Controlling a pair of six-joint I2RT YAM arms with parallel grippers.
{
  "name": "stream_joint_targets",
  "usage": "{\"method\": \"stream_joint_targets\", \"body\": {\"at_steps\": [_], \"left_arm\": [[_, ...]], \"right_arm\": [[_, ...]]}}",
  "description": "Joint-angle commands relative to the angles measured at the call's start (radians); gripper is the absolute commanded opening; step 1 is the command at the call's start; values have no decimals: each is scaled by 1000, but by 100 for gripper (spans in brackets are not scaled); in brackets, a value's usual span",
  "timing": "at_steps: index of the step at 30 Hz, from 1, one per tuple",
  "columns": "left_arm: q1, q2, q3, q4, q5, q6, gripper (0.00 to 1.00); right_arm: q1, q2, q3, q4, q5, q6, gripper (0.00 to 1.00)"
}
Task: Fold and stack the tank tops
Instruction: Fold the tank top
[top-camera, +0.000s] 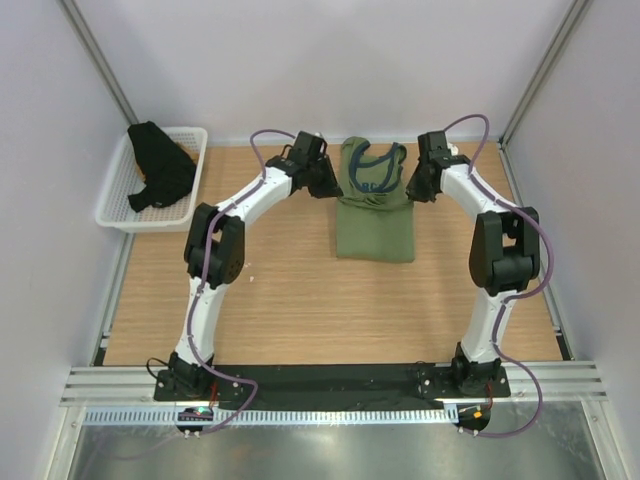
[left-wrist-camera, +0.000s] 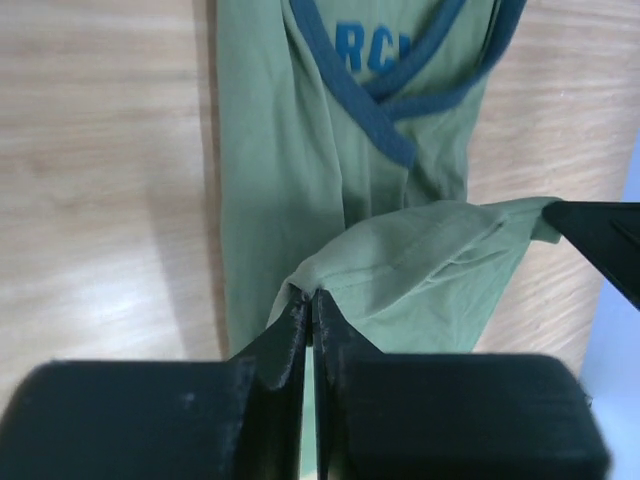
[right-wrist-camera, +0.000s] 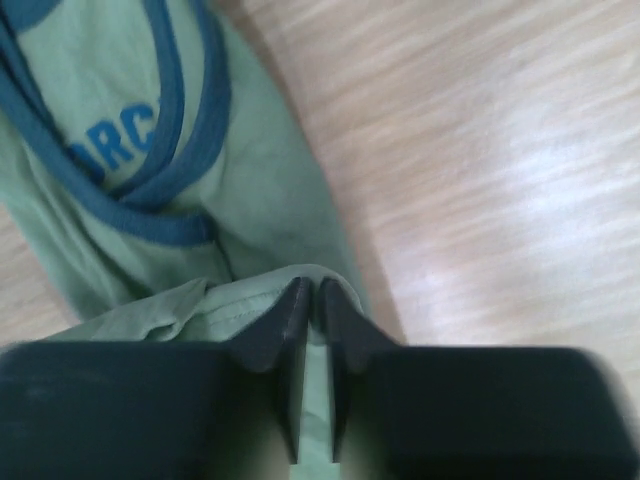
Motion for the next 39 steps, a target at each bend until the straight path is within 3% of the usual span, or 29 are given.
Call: {"method": "stream_joint_targets", "body": {"at_steps": [1,2,3,4,6,8,13,18,28,32,35,36,39], "left_arm": [[58,62,89,89,84,-46,20],[73,77,103,106,133,-54,35],[78,92,123,114,149,-54,47],[82,89,126,112,157,-48,57],[84,62,100,112,169,-33,65],[82,-25,-16,154,163,-17,67],[38,-214,-314,252,148,-19,62],[-74,-334,-538,318,115,-28,63],[-128,-371,-661,335,30,-48,62],[-146,-349,-687,355,16,-46,60],[-146,-316,-676,358,25,-46,53],[-146,-311,-675,358,23,-48,47],[-146,-300,-681,364,22,-51,46]], "right_arm": [[-45,26,71,120,-22,40,22],[-57,29,69,137,-31,49,41],[-57,24,66,151,-16,53,68],[-59,-3,60,151,-5,51,73],[-57,-51,-1,183,-7,27,76],[-60,-155,-102,206,-2,20,76],[-60,-365,-348,298,-117,4,63],[-60,-476,-540,287,-224,-16,67],[-59,-481,-748,367,-275,-38,67],[-60,-442,-779,411,-307,-32,51],[-59,-421,-784,425,-314,-33,41],[-60,-418,-787,422,-312,-32,38],[-59,-424,-807,433,-303,-32,37]]}}
